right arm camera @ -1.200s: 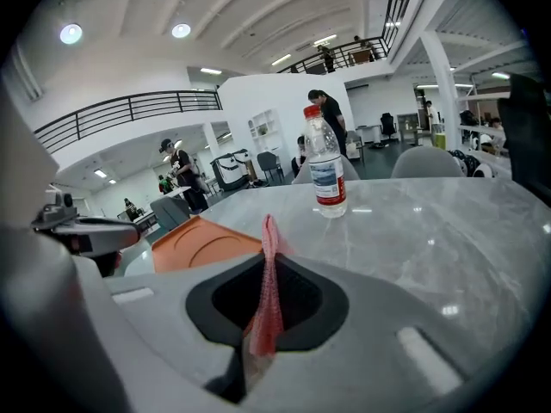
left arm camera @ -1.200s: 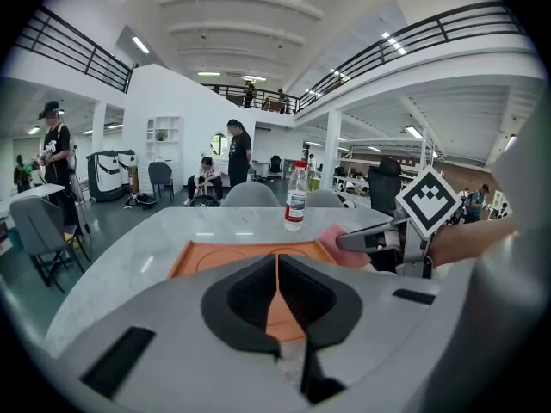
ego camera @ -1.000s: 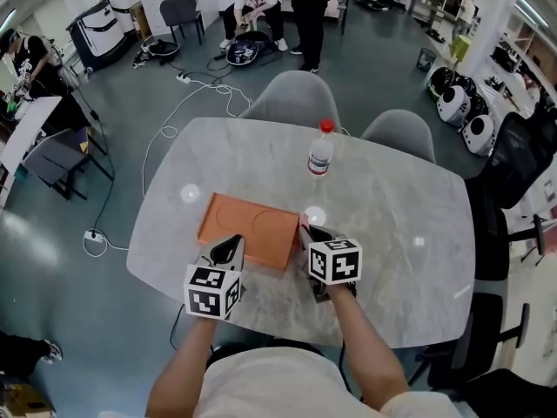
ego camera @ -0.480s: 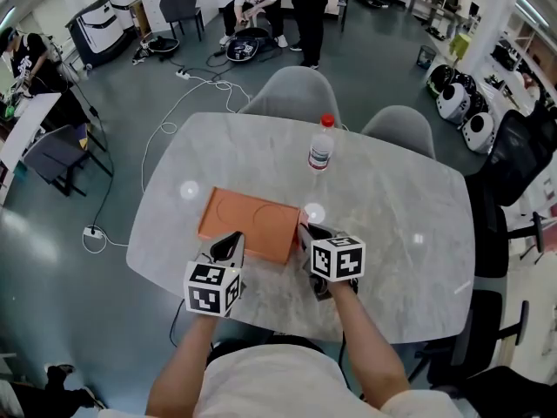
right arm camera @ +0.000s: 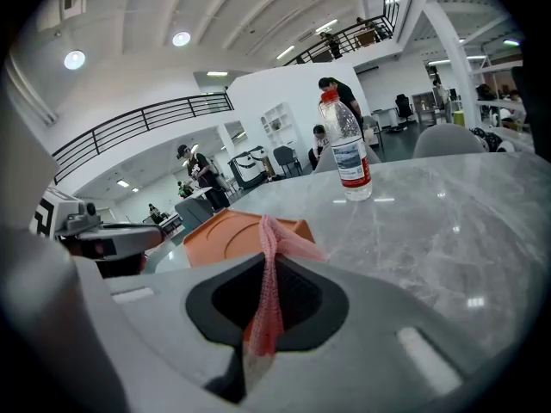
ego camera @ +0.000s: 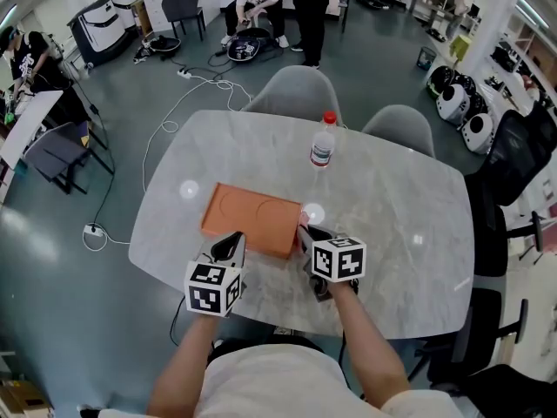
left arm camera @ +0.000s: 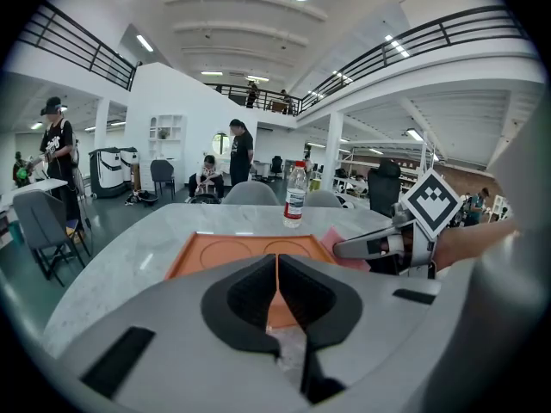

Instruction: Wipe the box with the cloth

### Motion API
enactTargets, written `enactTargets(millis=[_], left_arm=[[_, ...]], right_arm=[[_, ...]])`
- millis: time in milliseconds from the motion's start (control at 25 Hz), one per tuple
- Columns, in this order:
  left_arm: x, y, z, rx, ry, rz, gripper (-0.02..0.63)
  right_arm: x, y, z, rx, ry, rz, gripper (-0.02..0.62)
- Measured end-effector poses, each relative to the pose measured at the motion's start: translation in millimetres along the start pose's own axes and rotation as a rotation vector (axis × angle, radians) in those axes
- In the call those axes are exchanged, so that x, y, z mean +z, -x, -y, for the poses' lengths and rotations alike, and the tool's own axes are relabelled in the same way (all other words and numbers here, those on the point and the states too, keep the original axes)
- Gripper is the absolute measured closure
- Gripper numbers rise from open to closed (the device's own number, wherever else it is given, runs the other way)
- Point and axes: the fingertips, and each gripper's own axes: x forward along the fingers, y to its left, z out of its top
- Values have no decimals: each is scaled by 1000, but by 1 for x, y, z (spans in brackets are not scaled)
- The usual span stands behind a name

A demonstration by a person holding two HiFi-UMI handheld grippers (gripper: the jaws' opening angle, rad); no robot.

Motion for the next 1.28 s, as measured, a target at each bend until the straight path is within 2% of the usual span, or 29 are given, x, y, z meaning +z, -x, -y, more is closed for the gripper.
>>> enactTargets(millis=[400,1280], left_arm=[[-4,19,-5,-20,-11,4,591],[-20,51,-4,-154,-57,7,591]], right_arm=[[-11,9,-13,-19,-42,14,577],[-50,37,-50,-109,-141,72,577]])
